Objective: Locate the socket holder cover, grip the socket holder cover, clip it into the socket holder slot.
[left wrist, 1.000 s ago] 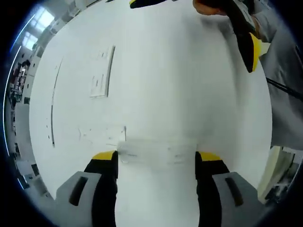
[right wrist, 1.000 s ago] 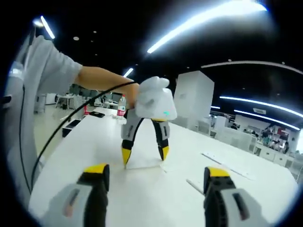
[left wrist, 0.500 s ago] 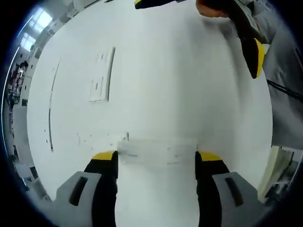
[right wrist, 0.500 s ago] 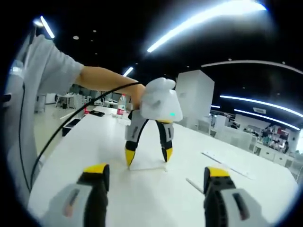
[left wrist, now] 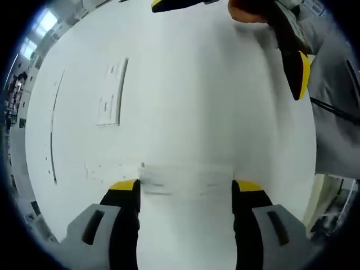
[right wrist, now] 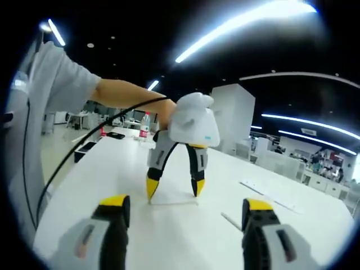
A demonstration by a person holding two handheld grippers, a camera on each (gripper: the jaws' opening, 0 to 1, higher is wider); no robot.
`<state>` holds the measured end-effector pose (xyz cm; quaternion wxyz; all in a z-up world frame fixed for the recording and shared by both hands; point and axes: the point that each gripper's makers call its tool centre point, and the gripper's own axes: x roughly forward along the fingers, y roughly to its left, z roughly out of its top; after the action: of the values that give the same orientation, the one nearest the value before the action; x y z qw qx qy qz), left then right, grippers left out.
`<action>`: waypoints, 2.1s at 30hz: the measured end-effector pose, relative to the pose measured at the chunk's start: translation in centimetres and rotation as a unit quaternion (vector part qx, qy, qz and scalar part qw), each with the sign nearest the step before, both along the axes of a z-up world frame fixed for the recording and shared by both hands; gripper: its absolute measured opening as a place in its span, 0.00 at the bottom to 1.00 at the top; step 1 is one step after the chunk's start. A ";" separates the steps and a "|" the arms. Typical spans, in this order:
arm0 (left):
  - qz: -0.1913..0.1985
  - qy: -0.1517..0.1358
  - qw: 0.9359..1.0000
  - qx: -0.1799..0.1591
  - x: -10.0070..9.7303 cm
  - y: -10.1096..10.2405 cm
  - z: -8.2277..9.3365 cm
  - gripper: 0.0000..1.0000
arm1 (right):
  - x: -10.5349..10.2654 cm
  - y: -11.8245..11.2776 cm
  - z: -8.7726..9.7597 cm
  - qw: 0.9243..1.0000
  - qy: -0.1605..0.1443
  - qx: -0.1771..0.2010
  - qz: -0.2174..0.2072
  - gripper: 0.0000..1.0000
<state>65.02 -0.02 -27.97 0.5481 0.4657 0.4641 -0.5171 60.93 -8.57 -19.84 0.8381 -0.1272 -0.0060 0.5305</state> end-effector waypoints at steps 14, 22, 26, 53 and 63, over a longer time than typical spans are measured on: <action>-0.005 0.002 1.000 0.005 0.2 -0.2 -0.1 0.65 | -0.1 0.1 0.0 1.000 -0.002 0.000 0.000 0.82; -0.007 -0.002 1.000 0.008 0.7 -0.2 -0.2 0.65 | -0.1 0.1 0.1 1.000 -0.003 0.000 0.001 0.82; -0.005 0.000 1.000 0.009 0.9 -0.2 -0.2 0.65 | -0.1 0.1 0.0 1.000 -0.004 -0.001 0.001 0.82; -0.006 -0.005 1.000 0.008 1.9 -0.1 -0.2 0.65 | 0.0 0.1 -0.1 1.000 -0.003 -0.005 0.001 0.82; 0.006 -0.002 1.000 0.005 2.1 -0.2 -0.1 0.65 | 0.0 0.2 -0.2 1.000 -0.003 -0.005 0.001 0.82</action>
<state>67.15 -0.19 -28.11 0.5496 0.4671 0.4681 -0.5105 60.97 -8.41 -20.01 0.8368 -0.1333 -0.0055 0.5310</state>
